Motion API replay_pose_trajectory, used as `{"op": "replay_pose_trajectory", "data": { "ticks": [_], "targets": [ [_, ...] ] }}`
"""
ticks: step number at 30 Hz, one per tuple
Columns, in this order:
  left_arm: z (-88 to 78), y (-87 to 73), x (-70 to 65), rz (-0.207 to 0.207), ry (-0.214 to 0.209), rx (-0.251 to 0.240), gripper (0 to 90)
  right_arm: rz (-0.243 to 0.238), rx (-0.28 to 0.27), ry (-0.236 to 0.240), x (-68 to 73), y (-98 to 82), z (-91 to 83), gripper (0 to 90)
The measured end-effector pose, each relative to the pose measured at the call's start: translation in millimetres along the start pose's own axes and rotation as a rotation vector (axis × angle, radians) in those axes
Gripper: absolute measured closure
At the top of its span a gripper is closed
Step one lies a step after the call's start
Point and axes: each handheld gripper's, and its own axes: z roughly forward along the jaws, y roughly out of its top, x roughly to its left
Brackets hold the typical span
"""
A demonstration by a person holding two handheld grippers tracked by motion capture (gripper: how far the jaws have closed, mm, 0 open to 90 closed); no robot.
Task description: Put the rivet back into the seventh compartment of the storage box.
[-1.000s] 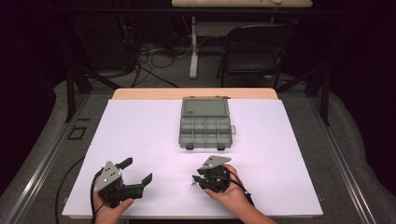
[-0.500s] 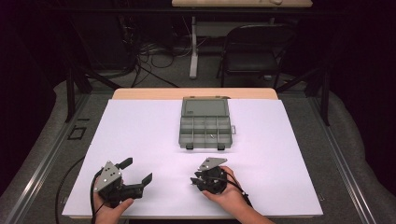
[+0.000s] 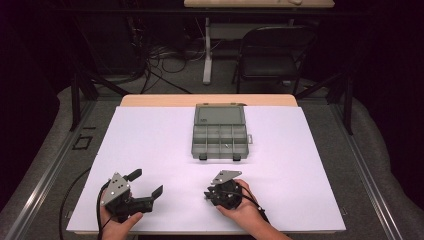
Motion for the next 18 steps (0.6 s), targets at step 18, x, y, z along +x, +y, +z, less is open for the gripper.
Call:
{"op": "replay_pose_trajectory", "data": {
  "ticks": [18],
  "targets": [
    [-0.3,0.1,0.5,-0.002,-0.002,0.003,8.7,-0.021,-0.004,-0.018,1.6,-0.3,-0.2,83.3]
  ]
}}
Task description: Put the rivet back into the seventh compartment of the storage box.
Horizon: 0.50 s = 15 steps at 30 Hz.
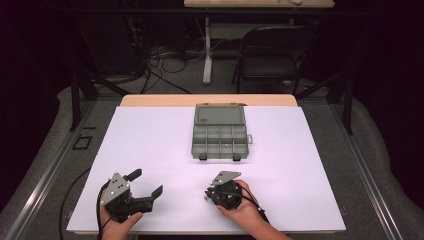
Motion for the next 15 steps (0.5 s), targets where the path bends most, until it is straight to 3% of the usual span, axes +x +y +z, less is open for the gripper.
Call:
{"op": "replay_pose_trajectory", "data": {
  "ticks": [15],
  "targets": [
    [0.4,0.0,-0.6,0.001,0.003,-0.005,8.7,-0.002,-0.039,0.001,-5.6,18.9,-23.2,83.4]
  ]
}}
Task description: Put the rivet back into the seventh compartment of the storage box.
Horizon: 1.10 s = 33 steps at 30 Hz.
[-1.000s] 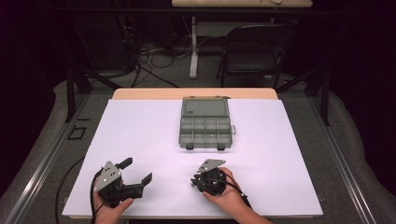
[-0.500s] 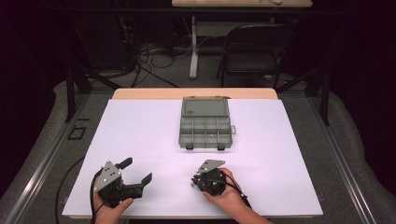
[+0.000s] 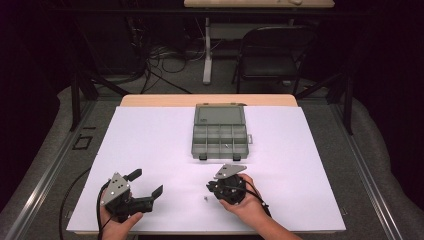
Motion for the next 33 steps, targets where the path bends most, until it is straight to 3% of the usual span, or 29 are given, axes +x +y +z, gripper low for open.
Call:
{"op": "replay_pose_trajectory", "data": {
  "ticks": [10,20,33],
  "targets": [
    [-0.7,0.1,0.4,0.000,0.000,0.000,8.7,0.006,-0.042,-0.004,-6.9,18.0,-15.6,83.3],
    [-0.3,0.1,-0.1,0.002,0.001,-0.003,8.7,0.002,-0.045,-0.023,-17.0,32.0,-27.4,83.3],
    [-1.3,0.3,1.0,0.003,0.000,-0.001,8.7,0.042,-0.064,-0.061,-44.3,50.0,-39.6,83.3]
  ]
}}
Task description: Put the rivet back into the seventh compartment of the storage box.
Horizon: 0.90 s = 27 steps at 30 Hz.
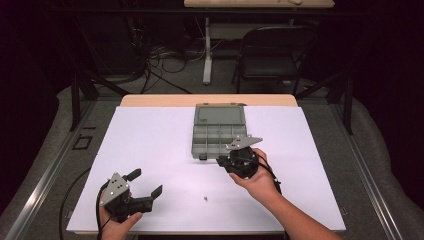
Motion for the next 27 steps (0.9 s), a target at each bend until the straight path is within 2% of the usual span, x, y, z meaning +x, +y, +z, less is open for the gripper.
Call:
{"op": "replay_pose_trajectory", "data": {
  "ticks": [10,27],
  "targets": [
    [0.1,0.1,-0.1,0.003,-0.002,0.002,8.7,-0.014,-0.004,-0.025,-7.4,11.8,-3.9,83.4],
    [0.2,-0.1,0.1,-0.002,0.001,-0.005,8.7,0.027,0.001,-0.084,-32.4,22.4,4.3,83.3]
  ]
}}
